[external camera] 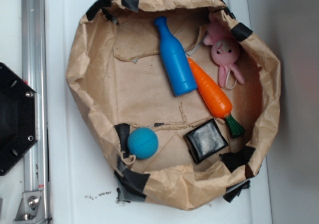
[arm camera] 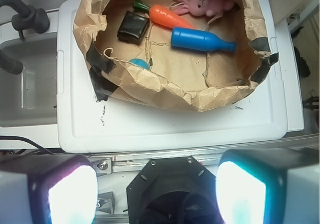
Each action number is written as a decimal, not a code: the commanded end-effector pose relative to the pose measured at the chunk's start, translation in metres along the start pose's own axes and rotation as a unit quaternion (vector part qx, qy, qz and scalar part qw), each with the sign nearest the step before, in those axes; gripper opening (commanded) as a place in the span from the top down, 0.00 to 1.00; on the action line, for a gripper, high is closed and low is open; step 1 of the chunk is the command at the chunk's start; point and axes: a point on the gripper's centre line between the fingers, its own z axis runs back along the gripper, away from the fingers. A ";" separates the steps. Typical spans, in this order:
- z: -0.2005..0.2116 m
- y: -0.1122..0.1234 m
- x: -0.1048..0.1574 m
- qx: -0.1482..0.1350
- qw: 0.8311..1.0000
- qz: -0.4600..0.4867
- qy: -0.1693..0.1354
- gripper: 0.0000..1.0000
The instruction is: Grab the black box.
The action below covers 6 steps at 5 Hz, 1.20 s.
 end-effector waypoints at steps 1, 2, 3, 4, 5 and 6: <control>0.000 0.000 0.000 0.000 1.000 0.000 0.000 0.00; -0.045 0.003 0.040 -0.017 0.999 0.031 0.021 0.00; -0.076 0.006 0.073 -0.033 0.994 0.107 0.007 0.00; -0.108 0.007 0.096 -0.044 0.986 0.158 0.003 0.00; -0.140 0.014 0.119 -0.031 0.980 0.195 -0.002 0.00; -0.174 0.020 0.144 -0.028 0.976 0.215 0.006 0.00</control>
